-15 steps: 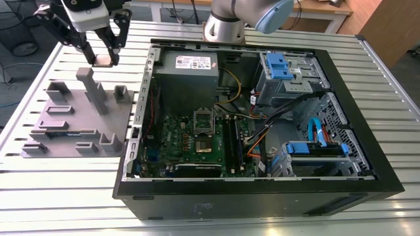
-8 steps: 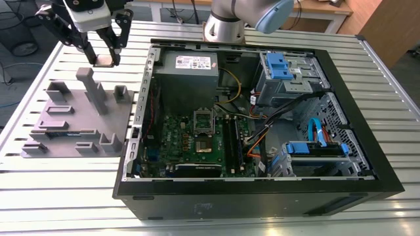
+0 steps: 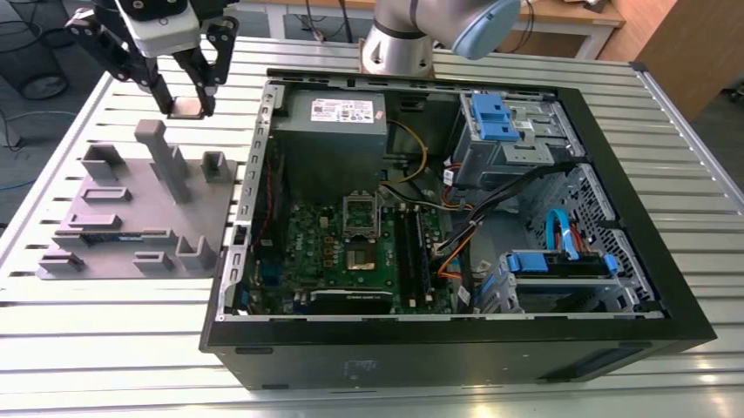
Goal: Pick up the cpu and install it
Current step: 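Pick up the cpu and move it towards the insertion slot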
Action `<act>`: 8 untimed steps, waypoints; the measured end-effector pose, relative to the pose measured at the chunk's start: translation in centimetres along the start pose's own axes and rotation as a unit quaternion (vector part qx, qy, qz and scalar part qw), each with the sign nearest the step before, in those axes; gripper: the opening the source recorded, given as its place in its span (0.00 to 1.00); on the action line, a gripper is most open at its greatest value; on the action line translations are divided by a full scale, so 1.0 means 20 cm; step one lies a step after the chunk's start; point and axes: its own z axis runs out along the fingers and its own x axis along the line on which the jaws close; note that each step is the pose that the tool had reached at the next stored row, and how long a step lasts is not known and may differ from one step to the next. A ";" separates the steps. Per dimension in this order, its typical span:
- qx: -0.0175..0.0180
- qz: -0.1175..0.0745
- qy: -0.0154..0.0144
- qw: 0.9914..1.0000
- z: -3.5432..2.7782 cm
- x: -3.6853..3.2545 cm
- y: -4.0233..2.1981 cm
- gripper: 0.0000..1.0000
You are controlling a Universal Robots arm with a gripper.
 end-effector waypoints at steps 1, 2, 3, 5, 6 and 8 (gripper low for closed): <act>0.000 0.000 0.000 1.000 0.000 -0.001 0.000 0.47; 0.000 0.000 0.000 1.000 0.000 -0.003 0.000 0.47; 0.000 0.000 0.000 1.000 0.000 -0.004 0.000 0.47; 0.000 0.000 0.000 1.000 0.000 -0.006 0.000 0.47; 0.000 0.000 0.000 1.000 0.000 -0.008 0.000 0.47; 0.000 0.000 0.000 1.000 0.000 -0.010 0.000 0.47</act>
